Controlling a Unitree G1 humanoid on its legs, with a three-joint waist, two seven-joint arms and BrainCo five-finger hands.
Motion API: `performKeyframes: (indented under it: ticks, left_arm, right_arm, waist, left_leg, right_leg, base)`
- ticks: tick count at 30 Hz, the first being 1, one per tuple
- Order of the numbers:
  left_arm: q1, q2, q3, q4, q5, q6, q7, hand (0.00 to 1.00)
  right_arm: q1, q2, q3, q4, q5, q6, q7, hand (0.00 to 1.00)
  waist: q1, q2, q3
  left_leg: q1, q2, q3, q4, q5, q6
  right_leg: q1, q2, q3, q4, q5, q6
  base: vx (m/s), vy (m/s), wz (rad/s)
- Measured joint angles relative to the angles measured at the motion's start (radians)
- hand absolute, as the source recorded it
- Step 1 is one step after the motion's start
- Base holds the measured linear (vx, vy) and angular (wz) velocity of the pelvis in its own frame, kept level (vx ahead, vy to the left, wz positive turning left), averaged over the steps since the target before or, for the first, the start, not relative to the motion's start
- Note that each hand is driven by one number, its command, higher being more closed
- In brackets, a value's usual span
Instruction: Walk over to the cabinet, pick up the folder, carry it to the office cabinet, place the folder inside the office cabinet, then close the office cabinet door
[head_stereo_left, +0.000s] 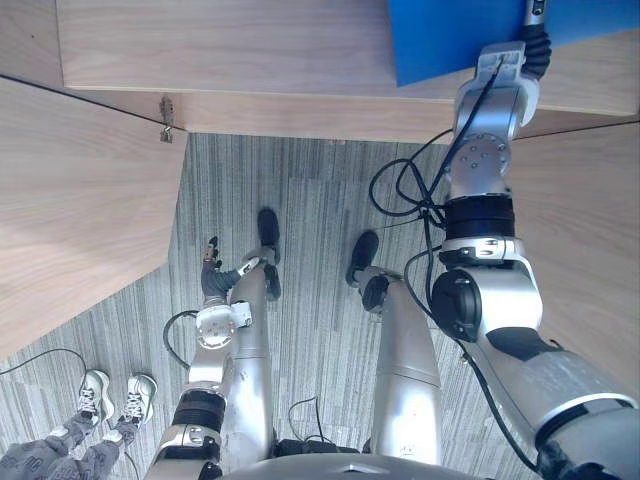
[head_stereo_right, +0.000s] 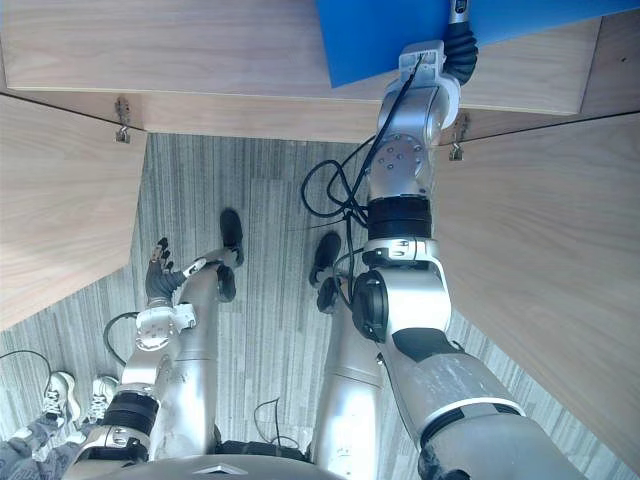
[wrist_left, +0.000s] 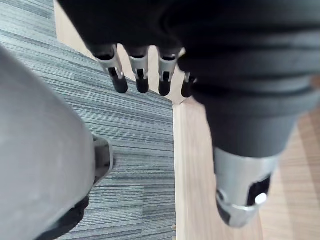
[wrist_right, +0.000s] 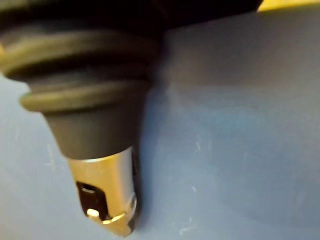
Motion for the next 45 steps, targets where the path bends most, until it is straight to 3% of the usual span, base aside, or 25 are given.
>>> performKeyframes:
  ticks: [9, 22, 29, 33, 41, 45]
  left_arm:
    - [-0.001, -0.006, -0.054, 0.035, 0.000, 0.002, 0.002, 0.00]
    - [-0.003, -0.008, -0.057, 0.037, -0.020, 0.010, 0.004, 0.00]
    - [-0.003, -0.007, -0.057, 0.040, -0.020, 0.013, 0.004, 0.00]
    - [-0.006, -0.008, -0.057, 0.052, -0.020, 0.014, 0.004, 0.00]
    - [-0.008, -0.008, -0.049, 0.088, -0.038, 0.023, 0.015, 0.00]
    - [-0.011, -0.008, -0.024, 0.115, -0.038, 0.025, 0.016, 0.00]
  right_arm:
    - [-0.034, -0.002, 0.040, 0.000, -0.033, 0.011, 0.000, 0.00]
    - [-0.084, 0.005, 0.069, 0.030, -0.032, 0.022, 0.024, 0.00]
    - [-0.080, 0.021, 0.067, 0.070, -0.031, 0.025, 0.049, 0.00]
    - [-0.052, 0.023, 0.060, 0.110, -0.031, 0.048, 0.050, 0.00]
    - [0.012, 0.028, 0.061, 0.110, -0.034, 0.049, 0.054, 0.00]
    - [0.099, 0.016, 0.096, 0.095, -0.162, 0.081, 0.073, 0.00]
  waist:
    - [0.007, 0.011, -0.008]
    - [0.015, 0.027, -0.018]
    - [0.012, 0.040, -0.027]
    - [0.010, 0.040, -0.027]
    - [-0.002, 0.040, -0.027]
    - [-0.007, 0.040, -0.027]
  left_leg:
    - [0.054, 0.001, 0.035, -0.104, 0.044, 0.010]
    - [0.088, 0.003, 0.046, -0.121, 0.047, 0.011]
    - [0.111, 0.007, 0.054, -0.135, 0.048, 0.011]
    - [0.119, 0.007, 0.056, -0.138, 0.048, 0.011]
    - [0.127, 0.008, 0.058, -0.140, 0.046, 0.014]
    - [0.137, 0.020, 0.065, -0.127, 0.032, 0.019]
  right_leg:
    - [0.043, 0.003, -0.006, -0.094, 0.048, 0.005]
    - [0.080, 0.007, -0.007, -0.121, 0.056, 0.007]
    - [0.107, 0.013, -0.006, -0.149, 0.068, 0.011]
    - [0.117, 0.014, -0.006, -0.157, 0.070, 0.013]
    - [0.128, 0.017, -0.005, -0.168, 0.074, 0.016]
    - [0.144, 0.029, 0.005, -0.186, 0.083, 0.021]
  base:
    - [-0.01, 0.003, 0.00]
    - [-0.01, 0.000, -0.01]
    - [-0.02, -0.008, -0.02]
    - [0.00, -0.001, -0.01]
    - [0.00, -0.002, -0.01]
    - [-0.01, -0.014, -0.11]
